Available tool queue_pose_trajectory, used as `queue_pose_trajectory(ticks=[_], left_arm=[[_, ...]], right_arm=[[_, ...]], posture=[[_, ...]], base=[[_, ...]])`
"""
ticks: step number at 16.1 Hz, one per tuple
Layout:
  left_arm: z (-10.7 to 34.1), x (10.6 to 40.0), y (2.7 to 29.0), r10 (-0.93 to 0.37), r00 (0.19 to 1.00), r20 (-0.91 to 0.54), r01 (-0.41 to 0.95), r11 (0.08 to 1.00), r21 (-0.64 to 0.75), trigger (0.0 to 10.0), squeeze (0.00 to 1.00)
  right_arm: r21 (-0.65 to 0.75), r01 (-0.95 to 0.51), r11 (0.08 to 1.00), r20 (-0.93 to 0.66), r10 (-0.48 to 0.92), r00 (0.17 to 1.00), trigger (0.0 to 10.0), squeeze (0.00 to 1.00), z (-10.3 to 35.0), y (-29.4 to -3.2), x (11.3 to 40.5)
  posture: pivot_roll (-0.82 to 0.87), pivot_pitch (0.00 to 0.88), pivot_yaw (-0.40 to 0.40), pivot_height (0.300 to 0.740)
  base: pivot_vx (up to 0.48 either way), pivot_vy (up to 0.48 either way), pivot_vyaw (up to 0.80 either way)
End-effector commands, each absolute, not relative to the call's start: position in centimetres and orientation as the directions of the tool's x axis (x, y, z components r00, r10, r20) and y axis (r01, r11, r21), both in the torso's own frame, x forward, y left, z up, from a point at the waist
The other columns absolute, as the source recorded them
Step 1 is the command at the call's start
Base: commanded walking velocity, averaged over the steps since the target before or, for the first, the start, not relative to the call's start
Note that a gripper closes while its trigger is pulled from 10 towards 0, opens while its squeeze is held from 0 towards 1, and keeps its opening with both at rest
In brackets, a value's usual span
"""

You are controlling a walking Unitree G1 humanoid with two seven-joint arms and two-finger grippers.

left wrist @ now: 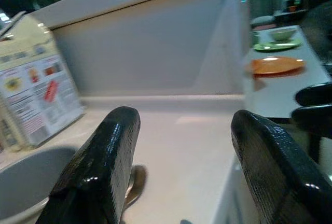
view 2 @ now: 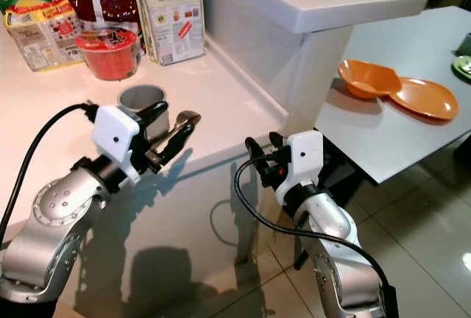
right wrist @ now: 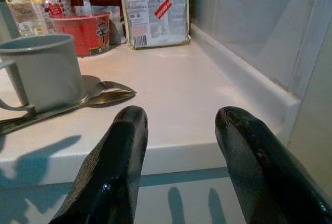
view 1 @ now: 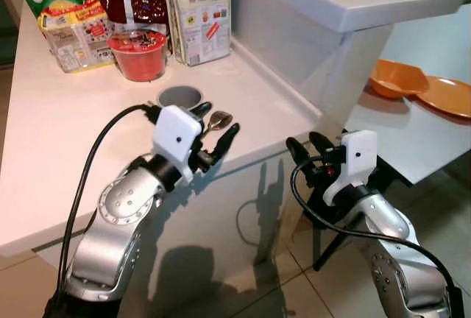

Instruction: Setting the table

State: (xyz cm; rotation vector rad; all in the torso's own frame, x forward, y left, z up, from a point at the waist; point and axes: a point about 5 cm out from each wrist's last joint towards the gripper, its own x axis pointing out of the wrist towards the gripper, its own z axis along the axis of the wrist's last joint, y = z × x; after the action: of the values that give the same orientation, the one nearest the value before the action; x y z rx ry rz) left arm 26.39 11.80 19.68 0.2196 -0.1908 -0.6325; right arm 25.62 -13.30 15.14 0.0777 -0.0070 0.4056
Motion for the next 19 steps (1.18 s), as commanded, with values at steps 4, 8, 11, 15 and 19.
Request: queue_pose_trajectory(ticks=[4, 8, 11, 15, 19], left_arm=[[18.9, 28.5, 11.7, -0.576, 0.817, 0.029, 0.538, 0.778, 0.325, 10.0, 0.0], [17.8, 31.1, 11.3, -0.562, 0.824, -0.074, 0.55, 0.76, 0.346, 10.0, 0.0], [17.2, 32.2, 11.8, -0.518, 0.847, -0.118, 0.521, 0.767, 0.376, 10.0, 0.0], [17.3, 34.1, 14.0, -0.378, 0.919, -0.11, 0.387, 0.818, 0.425, 10.0, 0.0], [17.1, 35.0, 15.6, -0.277, 0.954, -0.117, 0.298, 0.82, 0.488, 10.0, 0.0]], right_arm=[[0.079, -0.412, 0.908, 0.028, 0.411, 0.911, 10.0, 0.0, 15.5, -13.5, 25.5], [0.083, -0.431, 0.899, 0.019, 0.431, 0.902, 10.0, 0.0, 15.5, -13.3, 25.3], [0.083, -0.425, 0.901, 0.013, 0.426, 0.905, 10.0, 0.0, 15.4, -13.3, 25.3], [0.087, -0.417, 0.905, 0.007, 0.418, 0.908, 10.0, 0.0, 15.3, -13.4, 25.2], [0.086, -0.418, 0.904, 0.003, 0.419, 0.908, 10.0, 0.0, 15.3, -13.5, 25.1]], posture=[[0.06, 0.0, -0.034, 0.74], [0.05, 0.0, -0.03, 0.74], [0.05, 0.0, -0.026, 0.74], [0.05, 0.0, -0.026, 0.74], [0.04, 0.0, -0.028, 0.74]], base=[[0.0, 0.0, 0.0], [0.0, 0.0, 0.0], [0.0, 0.0, 0.0], [0.0, 0.0, 0.0], [0.0, 0.0, 0.0]])
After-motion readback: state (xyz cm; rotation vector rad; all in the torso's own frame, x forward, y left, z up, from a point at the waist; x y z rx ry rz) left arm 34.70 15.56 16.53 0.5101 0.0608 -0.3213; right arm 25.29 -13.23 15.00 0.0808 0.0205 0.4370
